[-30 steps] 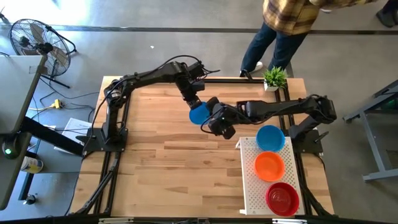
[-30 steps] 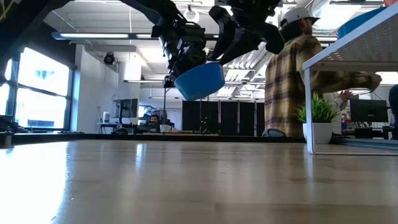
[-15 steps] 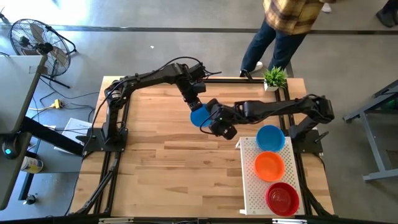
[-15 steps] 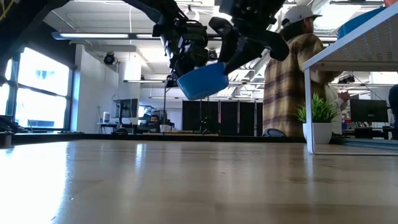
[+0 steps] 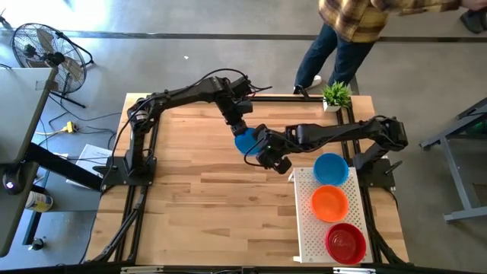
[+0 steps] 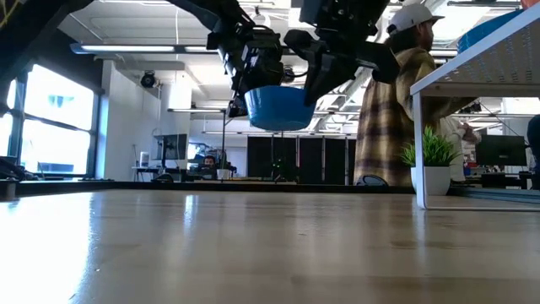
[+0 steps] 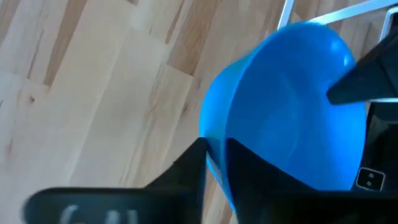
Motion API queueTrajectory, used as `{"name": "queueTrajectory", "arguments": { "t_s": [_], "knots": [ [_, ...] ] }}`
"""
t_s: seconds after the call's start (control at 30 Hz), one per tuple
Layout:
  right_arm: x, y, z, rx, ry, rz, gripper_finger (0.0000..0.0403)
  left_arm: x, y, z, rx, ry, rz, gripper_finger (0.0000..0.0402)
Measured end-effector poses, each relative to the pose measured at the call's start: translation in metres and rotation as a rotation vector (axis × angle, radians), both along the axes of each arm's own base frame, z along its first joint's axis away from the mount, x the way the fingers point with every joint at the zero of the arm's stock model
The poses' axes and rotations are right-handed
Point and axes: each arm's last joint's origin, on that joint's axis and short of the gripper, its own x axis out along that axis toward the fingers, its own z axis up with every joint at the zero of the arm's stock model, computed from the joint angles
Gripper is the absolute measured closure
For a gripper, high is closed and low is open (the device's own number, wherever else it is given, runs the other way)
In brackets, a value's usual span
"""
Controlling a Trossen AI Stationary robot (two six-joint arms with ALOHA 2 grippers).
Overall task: Pick & Place Mini bowls
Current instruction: Stack the blue bowl on top of the other blue bowl on the shelf
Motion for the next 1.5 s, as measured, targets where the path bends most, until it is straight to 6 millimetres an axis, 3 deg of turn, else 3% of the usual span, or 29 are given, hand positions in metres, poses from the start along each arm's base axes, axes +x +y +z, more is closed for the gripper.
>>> {"name": "queueTrajectory", "arguments": {
  "t_s": [0.23, 0.37, 0.6, 0.87, 1.07, 1.2, 1.5],
  "knots": [
    [-0.001, 0.0, -0.001, 0.011, 0.009, -0.026, 0.0401, -0.001, 0.001, 0.012, 0.099, 0.0, -0.043, 0.0265],
    [-0.002, -0.001, 0.0, 0.019, 0.012, -0.056, 0.0402, -0.008, 0.0, 0.031, 0.209, -0.058, -0.052, 0.0252],
    [-0.009, -0.004, 0.005, 0.058, 0.024, -0.092, 0.0402, -0.028, -0.011, 0.046, 0.347, -0.268, -0.002, 0.0307],
    [-0.023, -0.004, 0.025, 0.085, -0.039, -0.144, 0.0403, -0.081, -0.036, 0.034, 0.433, -0.473, 0.115, 0.0363],
    [-0.051, 0.0, 0.061, 0.199, -0.08, -0.273, 0.0403, -0.124, -0.056, 0.023, 0.531, -0.675, 0.212, 0.0397],
    [-0.067, 0.011, 0.09, 0.284, -0.04, -0.379, 0.0403, -0.147, -0.065, 0.011, 0.581, -0.73, 0.284, 0.0399],
    [-0.107, 0.058, 0.138, 0.464, 0.084, -0.569, 0.0403, -0.176, -0.075, -0.011, 0.681, -0.754, 0.386, 0.0401]
  ]
}}
